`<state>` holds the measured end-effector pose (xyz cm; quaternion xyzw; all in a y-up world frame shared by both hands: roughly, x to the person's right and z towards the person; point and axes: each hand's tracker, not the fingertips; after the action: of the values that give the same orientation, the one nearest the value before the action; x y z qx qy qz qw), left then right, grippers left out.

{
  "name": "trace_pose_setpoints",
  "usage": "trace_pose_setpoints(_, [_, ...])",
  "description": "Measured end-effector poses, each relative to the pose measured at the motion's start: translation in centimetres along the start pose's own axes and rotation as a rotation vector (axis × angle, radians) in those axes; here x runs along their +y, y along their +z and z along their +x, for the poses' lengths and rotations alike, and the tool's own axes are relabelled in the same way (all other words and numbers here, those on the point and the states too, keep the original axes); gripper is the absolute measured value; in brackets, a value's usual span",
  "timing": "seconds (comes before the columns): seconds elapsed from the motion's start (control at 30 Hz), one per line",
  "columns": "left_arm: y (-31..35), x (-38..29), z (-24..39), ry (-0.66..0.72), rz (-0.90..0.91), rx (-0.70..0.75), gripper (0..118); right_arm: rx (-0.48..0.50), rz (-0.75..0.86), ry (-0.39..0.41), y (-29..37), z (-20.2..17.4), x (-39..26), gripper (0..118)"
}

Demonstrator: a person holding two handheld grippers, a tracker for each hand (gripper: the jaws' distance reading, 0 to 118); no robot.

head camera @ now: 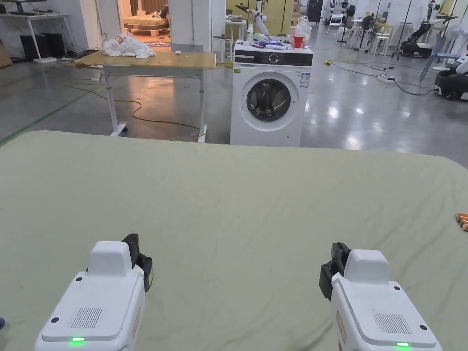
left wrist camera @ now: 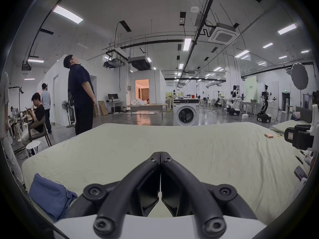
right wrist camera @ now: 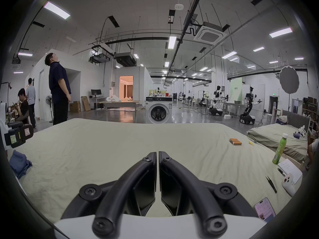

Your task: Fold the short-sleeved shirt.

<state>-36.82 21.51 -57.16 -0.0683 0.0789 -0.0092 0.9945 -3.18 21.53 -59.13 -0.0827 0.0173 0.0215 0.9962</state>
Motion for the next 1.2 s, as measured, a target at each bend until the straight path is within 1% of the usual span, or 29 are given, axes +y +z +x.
trace_pose_setpoints(0.1, [-0.1, 0.0, 0.1, -0.011, 0.008, 0.006, 0, -0.021, 0.016, 0.002, 0.1, 0.2, 0.0, 1])
trace_pose_setpoints(0.3, [-0.4, -0.1, 0.3, -0.009, 0.022, -0.008, 0, -0.02, 0.018, -0.022, 0.2, 0.6, 0.0, 2])
trace_pose_setpoints(0.43, [-0.3, 0.0, 0.4, -0.008, 0.031, 0.003, 0, -0.024, 0.034, -0.005, 0.5, 0.5, 0.0, 2])
trace_pose_setpoints(0.53, [-0.3, 0.0, 0.2, -0.005, 0.025, 0.001, 1, -0.026, 0.04, -0.011, 0.7, 0.5, 0.0, 3])
trace_pose_setpoints(0.57, [-0.2, 0.0, 0.2, 0.0, 0.026, -0.003, 7, -0.032, 0.041, -0.01, 0.7, 0.5, 0.0, 9])
trace_pose_setpoints(0.6, [-0.1, -0.1, 0.2, 0.002, 0.025, -0.001, 15, -0.04, 0.045, -0.007, 0.7, 0.5, -0.1, 21])
trace_pose_setpoints(0.63, [-0.1, -0.1, 0.1, 0.005, 0.023, 0.002, 25, -0.047, 0.045, -0.004, 0.7, 0.5, -0.1, 40])
trace_pose_setpoints(0.67, [-0.1, -0.1, 0.0, 0.008, 0.017, 0.008, 43, -0.053, 0.043, -0.004, 0.7, 0.5, -0.1, 61])
trace_pose_setpoints(0.7, [0.0, -0.1, -0.1, 0.017, 0.007, 0.014, 57, -0.056, 0.043, -0.006, 0.6, 0.5, -0.2, 70])
trace_pose_setpoints(0.73, [0.1, 0.0, -0.2, 0.024, 0.006, 0.018, 67, -0.06, 0.044, -0.008, 0.6, 0.5, -0.3, 72])
trace_pose_setpoints(0.77, [0.2, 0.0, -0.4, 0.026, 0.008, 0.018, 74, -0.066, 0.042, -0.008, 0.7, 0.5, -0.3, 72])
trace_pose_setpoints(0.83, [0.2, 0.0, -0.5, 0.009, 0.016, 0.021, 76, -0.068, 0.037, -0.005, 0.7, 0.5, -0.2, 77])
trace_pose_setpoints(0.9, [0.2, 0.0, -0.6, -0.032, 0.025, 0.043, 79, -0.07, 0.029, -0.003, 0.5, 0.6, -0.2, 93])
trace_pose_setpoints(0.97, [0.2, 0.1, -0.6, -0.043, 0.027, 0.056, 85, -0.073, 0.028, -0.015, 0.4, 0.8, -0.2, 105])
trace_pose_setpoints(1.03, [0.2, 0.2, -0.7, -0.04, 0.039, 0.053, 91, -0.091, 0.034, -0.033, 0.4, 0.9, -0.1, 107])
trace_pose_setpoints(1.1, [0.1, 0.5, -0.7, -0.031, 0.029, 0.043, 96, -0.093, 0.037, -0.027, 0.4, 0.9, 0.2, 107])
trace_pose_setpoints(1.2, [0.1, 0.6, -0.8, -0.032, 0.031, 0.008, 102, -0.087, 0.051, 0.031, 0.4, 0.7, 0.5, 111])
